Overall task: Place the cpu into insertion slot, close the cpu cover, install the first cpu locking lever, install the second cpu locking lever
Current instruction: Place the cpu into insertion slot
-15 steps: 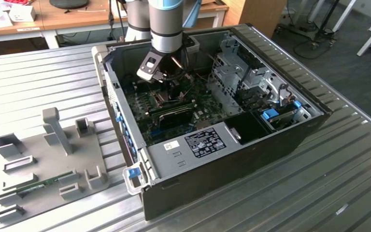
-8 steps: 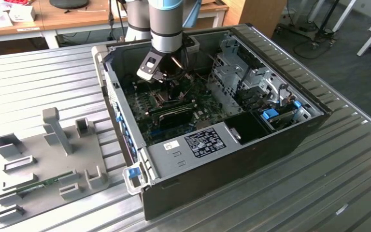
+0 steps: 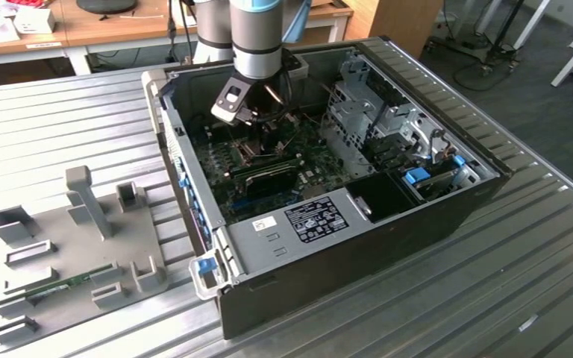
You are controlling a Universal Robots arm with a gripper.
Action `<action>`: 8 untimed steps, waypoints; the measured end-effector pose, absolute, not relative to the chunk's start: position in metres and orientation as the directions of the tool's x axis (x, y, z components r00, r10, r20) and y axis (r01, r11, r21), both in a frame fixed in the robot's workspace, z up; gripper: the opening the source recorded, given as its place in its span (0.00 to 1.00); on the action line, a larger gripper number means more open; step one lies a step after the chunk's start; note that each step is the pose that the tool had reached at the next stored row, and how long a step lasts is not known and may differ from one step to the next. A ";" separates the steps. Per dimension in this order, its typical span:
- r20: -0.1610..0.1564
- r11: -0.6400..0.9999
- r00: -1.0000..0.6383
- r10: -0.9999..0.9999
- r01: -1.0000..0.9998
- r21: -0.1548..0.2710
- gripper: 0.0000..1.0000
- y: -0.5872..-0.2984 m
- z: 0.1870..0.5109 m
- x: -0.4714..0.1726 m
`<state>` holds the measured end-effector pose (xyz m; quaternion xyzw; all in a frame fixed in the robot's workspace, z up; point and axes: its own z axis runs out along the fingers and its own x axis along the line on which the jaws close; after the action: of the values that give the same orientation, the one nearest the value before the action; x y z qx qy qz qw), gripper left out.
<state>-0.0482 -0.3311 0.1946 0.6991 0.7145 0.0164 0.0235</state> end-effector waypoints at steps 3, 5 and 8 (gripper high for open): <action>-0.011 0.022 -0.021 1.000 0.998 0.056 0.58 -0.331 0.195 -0.048; -0.011 0.022 -0.021 1.000 0.998 0.056 0.58 -0.331 0.195 -0.048; -0.011 0.022 -0.021 1.000 0.998 0.056 0.58 -0.331 0.194 -0.048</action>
<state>-0.0483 -0.3311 0.1941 0.6991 0.7144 0.0163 0.0236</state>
